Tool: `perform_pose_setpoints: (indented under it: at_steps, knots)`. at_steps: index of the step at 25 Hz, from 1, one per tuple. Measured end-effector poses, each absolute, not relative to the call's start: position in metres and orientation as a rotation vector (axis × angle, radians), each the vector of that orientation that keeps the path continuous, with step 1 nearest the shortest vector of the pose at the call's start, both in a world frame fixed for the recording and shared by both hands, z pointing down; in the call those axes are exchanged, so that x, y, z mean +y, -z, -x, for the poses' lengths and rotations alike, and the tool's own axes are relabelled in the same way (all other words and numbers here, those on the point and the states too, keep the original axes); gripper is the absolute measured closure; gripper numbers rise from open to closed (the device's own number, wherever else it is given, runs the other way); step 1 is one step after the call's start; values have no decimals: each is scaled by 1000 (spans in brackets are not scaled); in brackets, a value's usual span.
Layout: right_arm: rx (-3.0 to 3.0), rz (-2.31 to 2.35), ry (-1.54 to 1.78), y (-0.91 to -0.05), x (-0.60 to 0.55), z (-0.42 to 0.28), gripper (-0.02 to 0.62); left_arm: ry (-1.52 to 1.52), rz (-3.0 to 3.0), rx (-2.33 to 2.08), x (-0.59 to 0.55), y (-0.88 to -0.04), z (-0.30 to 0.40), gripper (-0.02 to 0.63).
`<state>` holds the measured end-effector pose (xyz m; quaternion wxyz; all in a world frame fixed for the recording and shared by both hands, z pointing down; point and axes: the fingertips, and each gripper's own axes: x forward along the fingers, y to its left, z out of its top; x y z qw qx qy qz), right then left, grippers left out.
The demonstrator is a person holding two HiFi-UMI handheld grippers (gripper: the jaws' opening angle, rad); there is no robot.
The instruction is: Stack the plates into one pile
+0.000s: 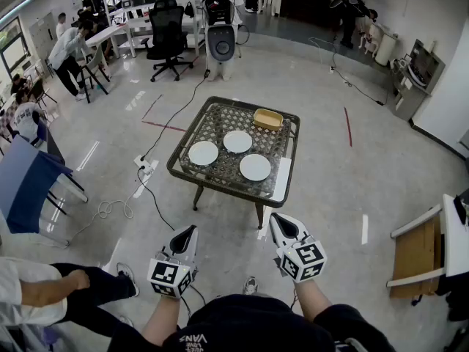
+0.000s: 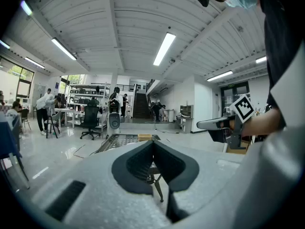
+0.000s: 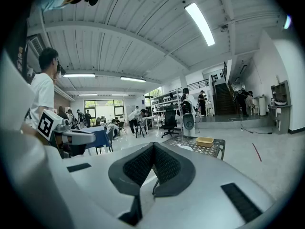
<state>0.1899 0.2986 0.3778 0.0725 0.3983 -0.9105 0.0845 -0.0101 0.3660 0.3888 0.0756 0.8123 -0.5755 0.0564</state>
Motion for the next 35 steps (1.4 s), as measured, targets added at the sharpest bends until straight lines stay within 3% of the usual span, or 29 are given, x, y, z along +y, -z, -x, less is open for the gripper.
perform_pose_setpoints:
  at_steps: [9, 12, 13, 15, 16, 21, 35]
  knots:
    - [-2854, -1059, -347, -383, 273, -201, 594, -130, -2391, -1742, 333, -398, -16, 581]
    - [-2859, -1017, -365, -392, 264, -208, 549, -116, -2354, -1754, 325, -406, -26, 577]
    - [-2859, -1006, -362, -394, 261, -210, 546, -113, -2341, -1756, 323, -409, -29, 561]
    - [-2859, -975, -368, -398, 253, -209, 526, -113, -2305, -1754, 317, -416, -31, 416]
    - [-2857, -959, -379, -400, 250, -207, 514, -118, -2284, -1748, 316, -420, -30, 373]
    - [-2838, -935, -426, -412, 232, -198, 471, -136, -2237, -1723, 298, -433, -23, 370]
    - [-2733, -1024, -508, -448, 123, -111, 465, -195, -2255, -1574, 174, -464, 63, 370]
